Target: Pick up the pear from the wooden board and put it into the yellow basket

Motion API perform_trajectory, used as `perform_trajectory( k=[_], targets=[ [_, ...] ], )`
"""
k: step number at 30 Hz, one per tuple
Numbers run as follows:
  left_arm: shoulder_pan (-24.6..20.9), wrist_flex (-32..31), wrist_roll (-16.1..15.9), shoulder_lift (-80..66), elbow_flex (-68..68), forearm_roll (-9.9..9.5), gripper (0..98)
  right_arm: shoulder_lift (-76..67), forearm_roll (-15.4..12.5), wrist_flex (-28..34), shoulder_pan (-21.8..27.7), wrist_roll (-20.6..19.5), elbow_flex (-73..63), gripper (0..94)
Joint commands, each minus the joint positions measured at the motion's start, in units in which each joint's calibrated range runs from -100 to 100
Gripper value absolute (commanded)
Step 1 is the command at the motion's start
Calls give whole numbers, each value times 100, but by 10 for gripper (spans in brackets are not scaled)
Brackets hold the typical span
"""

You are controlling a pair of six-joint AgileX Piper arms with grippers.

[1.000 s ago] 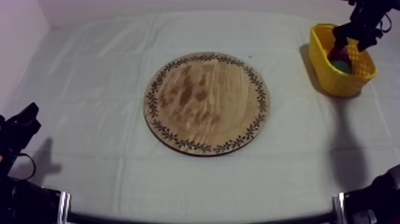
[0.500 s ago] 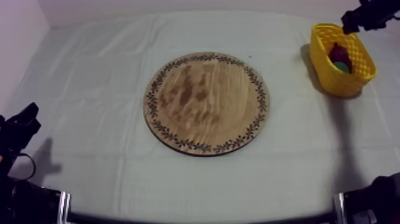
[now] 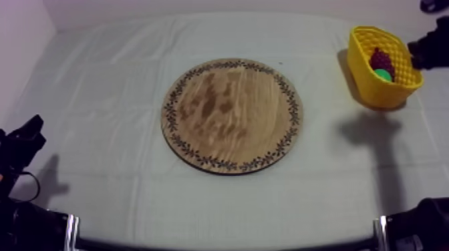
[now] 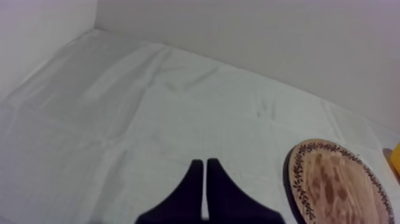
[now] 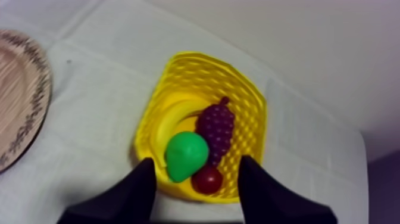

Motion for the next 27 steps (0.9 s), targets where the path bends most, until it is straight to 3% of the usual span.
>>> perform_trajectory(
  k=[1,8,12,16,27],
  targets=[
    [1,-1,0,0,0,-2,1,-1793,-166,-46,-88,300,1471,379],
    [1,-1,0,0,0,-2,1,-3406,-108,-203,-356,297,2881,319],
    [1,-1,0,0,0,-2,1,-4133,-52,-461,-434,210,3617,200],
    [1,-1,0,0,0,-2,1,-4643,-172,-399,-474,204,3938,85],
    [1,-1,0,0,0,-2,1,-5326,-161,301,-559,-872,4003,18]
  ],
)
